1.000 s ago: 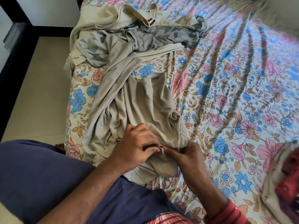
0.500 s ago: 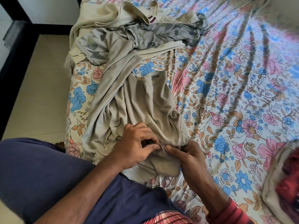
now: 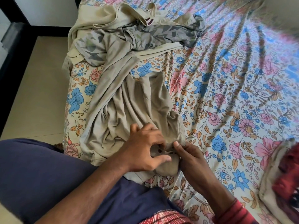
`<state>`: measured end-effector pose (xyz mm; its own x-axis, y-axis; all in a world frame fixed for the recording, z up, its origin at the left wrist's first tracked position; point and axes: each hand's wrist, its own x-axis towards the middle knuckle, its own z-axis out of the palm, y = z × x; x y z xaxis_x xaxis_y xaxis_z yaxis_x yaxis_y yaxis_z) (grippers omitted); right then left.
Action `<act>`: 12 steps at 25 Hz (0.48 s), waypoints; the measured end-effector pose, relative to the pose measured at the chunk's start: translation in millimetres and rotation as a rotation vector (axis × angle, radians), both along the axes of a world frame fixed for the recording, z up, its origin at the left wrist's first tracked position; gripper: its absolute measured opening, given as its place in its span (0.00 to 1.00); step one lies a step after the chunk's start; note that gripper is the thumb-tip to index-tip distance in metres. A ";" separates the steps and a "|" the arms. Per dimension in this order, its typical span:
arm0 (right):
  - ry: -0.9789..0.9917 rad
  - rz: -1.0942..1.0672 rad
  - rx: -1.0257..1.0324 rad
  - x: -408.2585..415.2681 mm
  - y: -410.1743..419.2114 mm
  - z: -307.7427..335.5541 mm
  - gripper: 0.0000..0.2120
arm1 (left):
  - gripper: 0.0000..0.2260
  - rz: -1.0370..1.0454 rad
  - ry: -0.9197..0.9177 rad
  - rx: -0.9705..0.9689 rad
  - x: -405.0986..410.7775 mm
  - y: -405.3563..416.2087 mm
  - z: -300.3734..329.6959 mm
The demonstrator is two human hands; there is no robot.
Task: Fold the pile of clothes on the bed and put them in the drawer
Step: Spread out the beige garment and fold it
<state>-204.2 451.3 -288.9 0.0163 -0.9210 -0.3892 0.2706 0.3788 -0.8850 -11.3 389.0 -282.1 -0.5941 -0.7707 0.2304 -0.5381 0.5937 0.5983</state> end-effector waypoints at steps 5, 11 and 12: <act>-0.056 0.026 0.004 -18.7 -2.9 2.0 0.12 | 0.11 0.003 -0.159 -0.181 -22.0 1.0 -2.6; -0.082 0.055 -0.007 -33.0 -7.0 -4.8 0.11 | 0.04 0.005 0.036 0.020 -14.4 5.9 -0.6; -0.056 0.060 -0.010 -33.2 -6.4 -5.8 0.10 | 0.05 -0.047 0.026 0.021 -14.0 8.1 0.0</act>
<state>-237.3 445.0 -294.7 0.0932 -0.9214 -0.3773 0.2968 0.3875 -0.8728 -25.3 397.0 -282.1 -0.6233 -0.7471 0.2307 -0.4941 0.6050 0.6243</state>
